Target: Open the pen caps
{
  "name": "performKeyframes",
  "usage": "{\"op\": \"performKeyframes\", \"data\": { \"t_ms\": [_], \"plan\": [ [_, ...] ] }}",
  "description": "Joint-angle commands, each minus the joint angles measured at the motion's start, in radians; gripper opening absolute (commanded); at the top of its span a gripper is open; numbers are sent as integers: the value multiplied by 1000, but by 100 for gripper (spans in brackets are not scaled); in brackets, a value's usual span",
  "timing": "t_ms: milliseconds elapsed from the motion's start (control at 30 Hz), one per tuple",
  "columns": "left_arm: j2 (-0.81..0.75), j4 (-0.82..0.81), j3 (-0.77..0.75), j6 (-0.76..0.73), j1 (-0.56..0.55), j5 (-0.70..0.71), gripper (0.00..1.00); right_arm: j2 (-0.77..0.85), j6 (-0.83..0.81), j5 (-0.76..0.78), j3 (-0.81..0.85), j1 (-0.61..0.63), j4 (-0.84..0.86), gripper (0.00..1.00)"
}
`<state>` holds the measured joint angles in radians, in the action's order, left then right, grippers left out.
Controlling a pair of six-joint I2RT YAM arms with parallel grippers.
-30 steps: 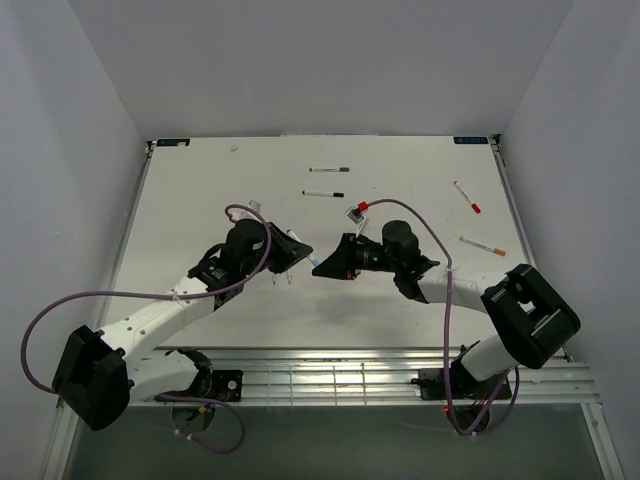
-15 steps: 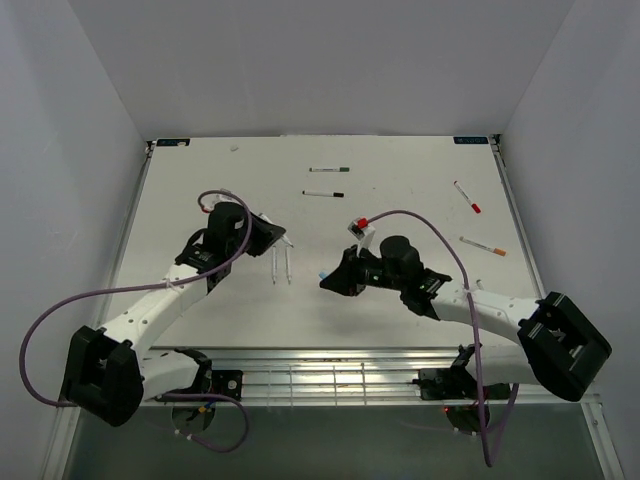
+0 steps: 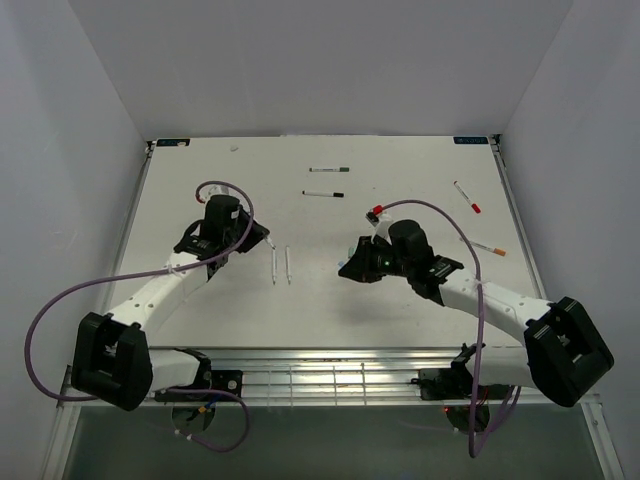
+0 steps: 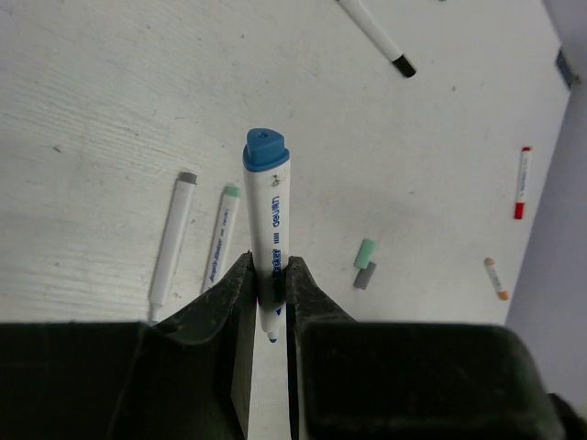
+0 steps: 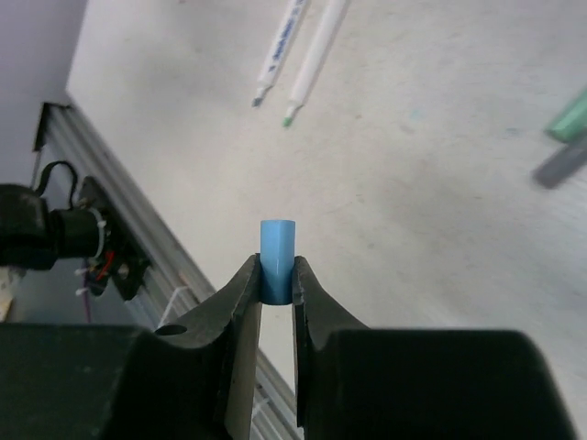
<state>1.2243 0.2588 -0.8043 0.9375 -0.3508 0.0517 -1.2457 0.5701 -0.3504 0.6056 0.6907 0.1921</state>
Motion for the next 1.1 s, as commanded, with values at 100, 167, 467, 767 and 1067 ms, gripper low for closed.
{"op": "performKeyframes", "data": {
  "t_ms": [100,167,467,767,1067],
  "plan": [
    [72,140,-47,-273,-2,-84,0,-8,-136,157,141,-111,-302,8],
    [112,189,-70,-334,-2,-67,0,-11,-150,131,151,-161,-312,8],
    [241,272,-96,-431,-1,-67,0,-49,-193,71,158,-286,-361,8],
    [369,249,-142,-479,-1,-138,4,-162,-214,76,184,-296,-355,8],
    [417,217,-147,-479,-1,-167,13,-273,-187,88,235,-298,-296,10]
  ]
}}
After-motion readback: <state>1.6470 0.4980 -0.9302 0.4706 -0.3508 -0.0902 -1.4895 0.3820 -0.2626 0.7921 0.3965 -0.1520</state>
